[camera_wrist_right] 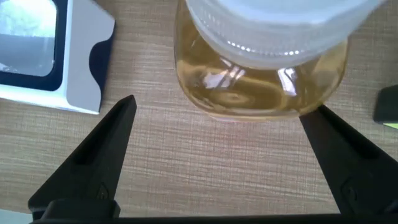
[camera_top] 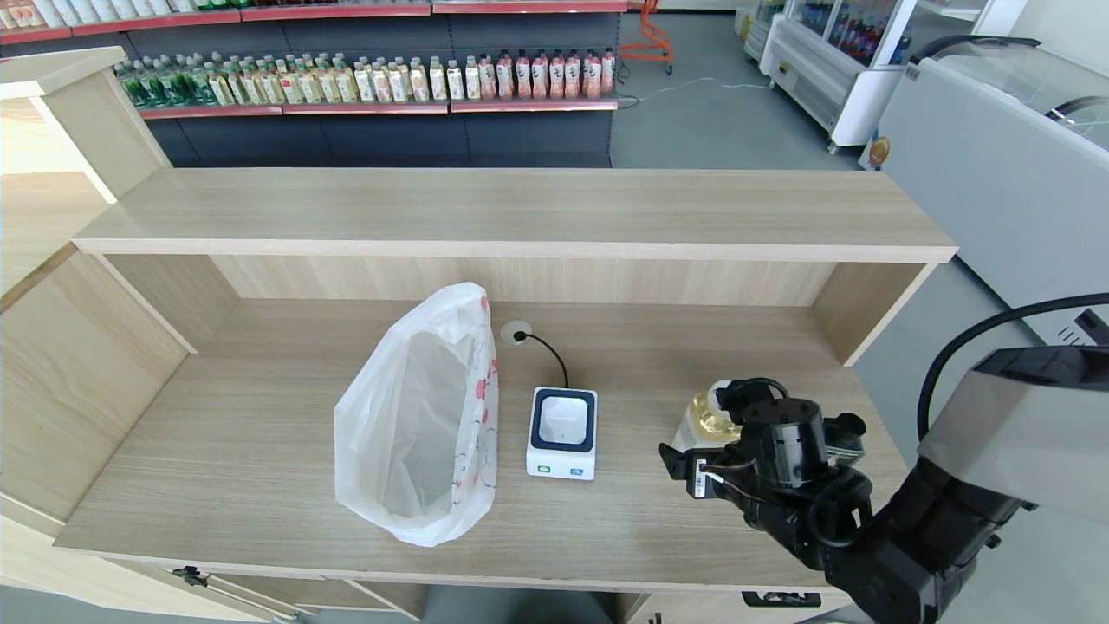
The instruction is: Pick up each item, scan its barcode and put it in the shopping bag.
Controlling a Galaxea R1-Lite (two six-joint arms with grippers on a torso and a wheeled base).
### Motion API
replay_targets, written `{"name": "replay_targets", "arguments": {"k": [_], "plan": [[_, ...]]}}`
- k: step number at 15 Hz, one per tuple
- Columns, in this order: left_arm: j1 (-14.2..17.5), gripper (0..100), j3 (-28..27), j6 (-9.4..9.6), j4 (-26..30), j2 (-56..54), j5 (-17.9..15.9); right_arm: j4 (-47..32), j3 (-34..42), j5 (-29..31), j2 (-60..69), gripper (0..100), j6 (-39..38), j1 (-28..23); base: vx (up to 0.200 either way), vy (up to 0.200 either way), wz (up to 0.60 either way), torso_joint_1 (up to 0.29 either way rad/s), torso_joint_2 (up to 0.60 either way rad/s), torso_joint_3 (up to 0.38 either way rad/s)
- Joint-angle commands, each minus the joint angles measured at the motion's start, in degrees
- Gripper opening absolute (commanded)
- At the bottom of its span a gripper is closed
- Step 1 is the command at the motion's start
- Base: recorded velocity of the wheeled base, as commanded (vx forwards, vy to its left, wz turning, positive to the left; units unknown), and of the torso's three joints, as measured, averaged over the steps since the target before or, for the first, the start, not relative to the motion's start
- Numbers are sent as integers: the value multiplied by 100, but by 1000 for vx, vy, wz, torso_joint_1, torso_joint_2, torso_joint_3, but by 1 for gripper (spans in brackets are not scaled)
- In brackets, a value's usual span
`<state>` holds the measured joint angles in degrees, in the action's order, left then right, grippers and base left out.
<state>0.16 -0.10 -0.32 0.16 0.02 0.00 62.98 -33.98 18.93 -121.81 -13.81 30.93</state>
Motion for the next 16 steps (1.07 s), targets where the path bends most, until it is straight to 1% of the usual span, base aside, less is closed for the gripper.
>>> {"name": "replay_targets", "arguments": {"k": [1,4,6,8,11,13,14,15,16], "plan": [[2,100,1,-12,2,-2,0,189,-197,5,-326,100,177,1,0,0,0,0,0,0],[2,100,1,-12,2,-2,0,426,-637,5,-651,100,537,-17,0,0,0,0,0,0],[2,100,1,-12,2,-2,0,435,-804,5,-748,100,564,-8,0,0,0,0,0,0],[2,100,1,-3,2,-2,0,444,-1234,5,-950,100,801,1,0,0,0,0,0,0],[2,100,1,-3,2,-2,0,584,-1419,-21,-1091,100,1135,-25,0,0,0,0,0,0],[2,100,1,-3,2,-2,0,593,-1480,-65,-1161,100,1135,-52,0,0,0,0,0,0],[2,100,1,-3,2,-2,0,593,-1630,-83,-1214,100,1126,-104,0,0,0,0,0,0],[2,100,1,-3,2,-2,0,584,-1718,-118,-1222,0,1144,-131,0,0,0,0,0,0],[2,100,1,-3,2,-2,0,575,-1762,-179,-1222,0,1179,-148,0,0,0,0,0,0]]}}
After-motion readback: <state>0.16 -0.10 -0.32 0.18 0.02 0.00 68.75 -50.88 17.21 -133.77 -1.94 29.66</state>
